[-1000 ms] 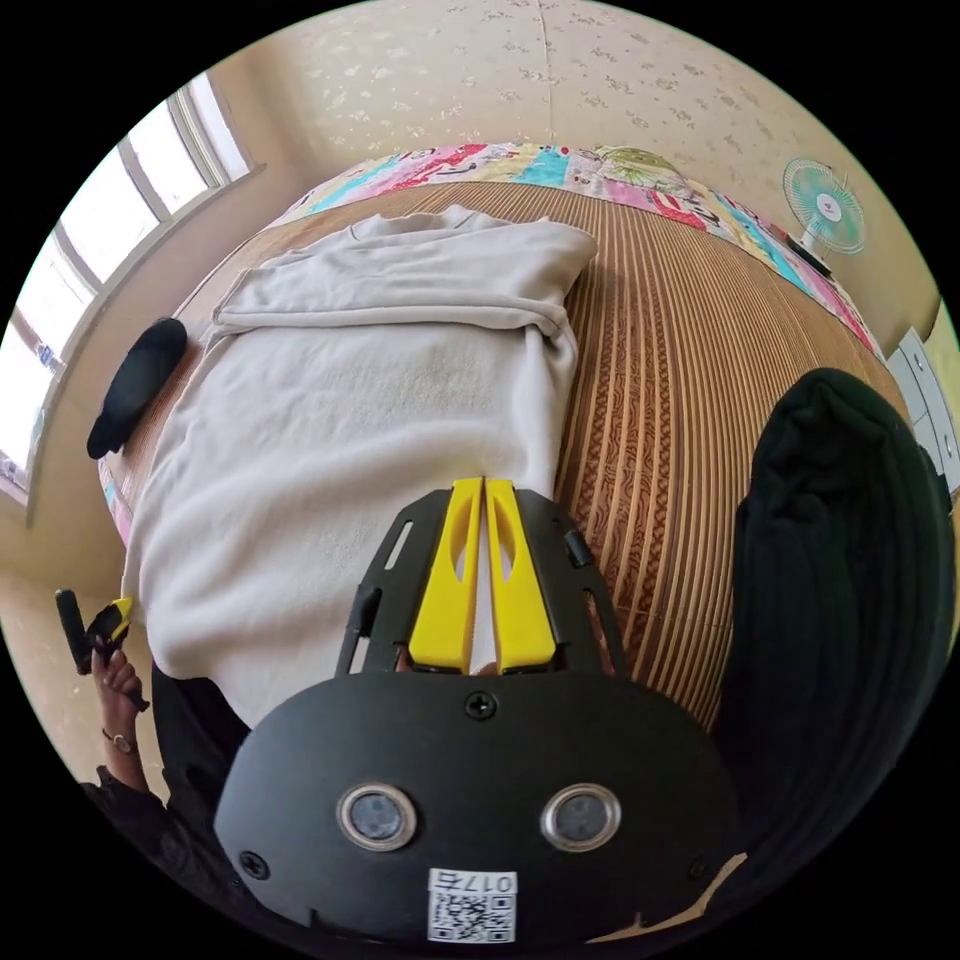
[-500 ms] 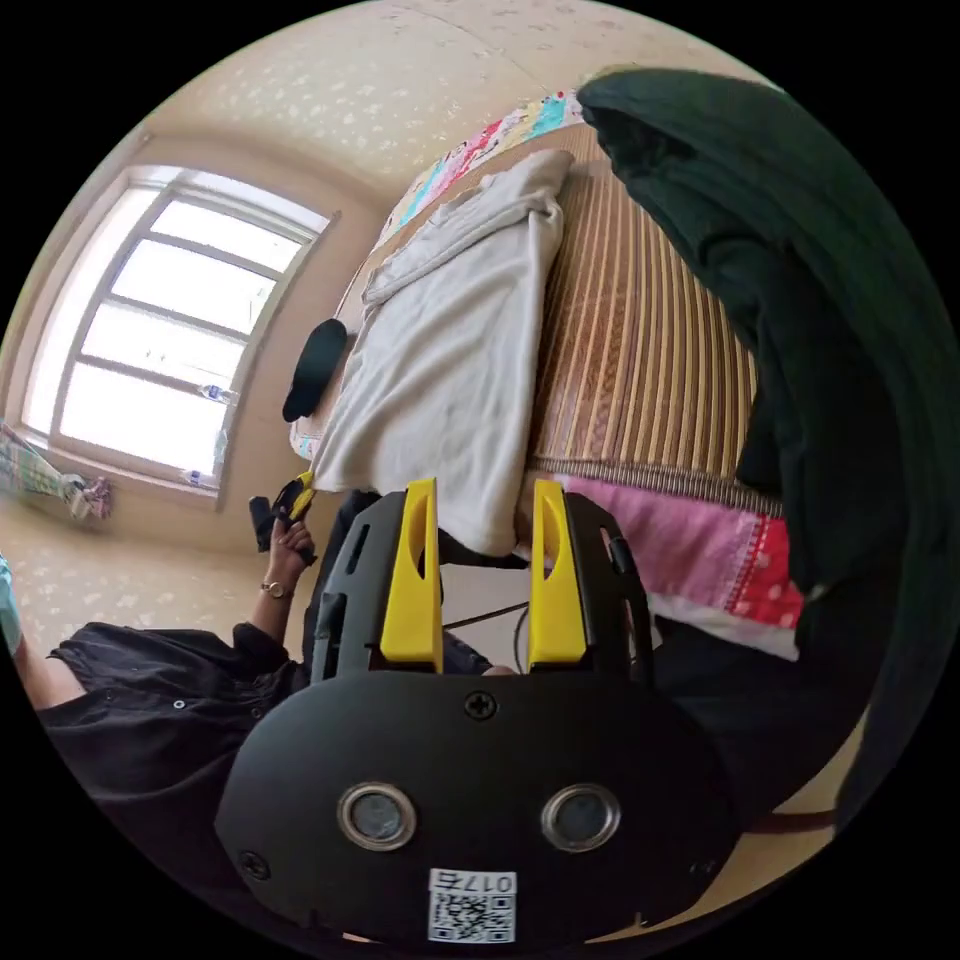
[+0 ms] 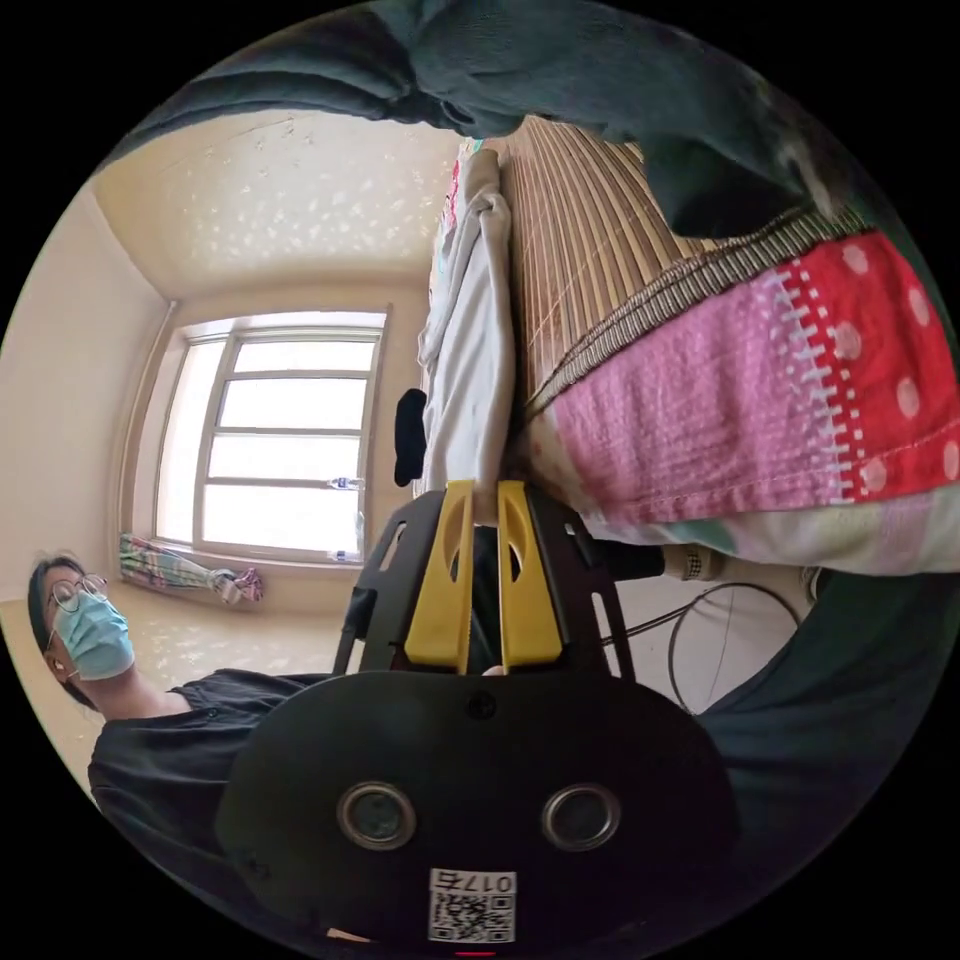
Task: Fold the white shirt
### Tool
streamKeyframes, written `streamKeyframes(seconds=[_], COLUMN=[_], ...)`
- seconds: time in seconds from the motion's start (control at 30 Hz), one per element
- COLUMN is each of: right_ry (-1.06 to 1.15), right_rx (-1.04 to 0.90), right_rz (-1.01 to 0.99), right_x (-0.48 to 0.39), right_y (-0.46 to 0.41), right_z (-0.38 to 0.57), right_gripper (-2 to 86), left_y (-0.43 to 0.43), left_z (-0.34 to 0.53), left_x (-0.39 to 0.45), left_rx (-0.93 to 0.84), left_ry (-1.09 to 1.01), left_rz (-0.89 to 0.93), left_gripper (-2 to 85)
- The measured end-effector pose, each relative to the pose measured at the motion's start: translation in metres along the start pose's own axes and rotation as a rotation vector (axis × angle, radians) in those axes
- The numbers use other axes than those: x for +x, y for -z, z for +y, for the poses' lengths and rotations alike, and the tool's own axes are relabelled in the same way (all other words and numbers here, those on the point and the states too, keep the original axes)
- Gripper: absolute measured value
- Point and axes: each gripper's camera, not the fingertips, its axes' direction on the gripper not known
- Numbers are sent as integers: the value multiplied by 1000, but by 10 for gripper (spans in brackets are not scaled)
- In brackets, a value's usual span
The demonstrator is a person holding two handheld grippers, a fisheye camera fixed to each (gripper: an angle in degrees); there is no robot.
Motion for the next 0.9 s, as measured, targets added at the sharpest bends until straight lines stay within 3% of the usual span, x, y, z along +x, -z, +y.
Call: streamKeyframes(seconds=[0.17, 0.27, 0.4, 0.53, 0.6, 0.77, 0.9], right_ry=[92, 50, 140, 394, 478, 759, 917], right_rx=[5, 9, 33, 71, 109, 223, 303], right_rz=[-120, -176, -35, 137, 90, -56, -82], right_x=[-51, -63, -106, -172, -192, -247, -274], right_y=[24, 23, 16, 28, 46, 97, 104], right_z=[17, 32, 68, 111, 124, 164, 200], right_gripper=[29, 26, 24, 22, 21, 18, 18], left_y=[26, 40, 60, 84, 94, 99, 97], left_z=[7, 8, 12, 17, 19, 27, 38], left_x=[27, 41, 62, 83, 93, 146, 190], left_rx=[53, 57, 79, 95, 109, 133, 110], left_ry=[-133, -159, -205, -249, -257, -296, -378], left_rz=[233, 274, 311, 372, 432, 842, 830], left_gripper=[54, 53, 52, 52, 51, 44, 41])
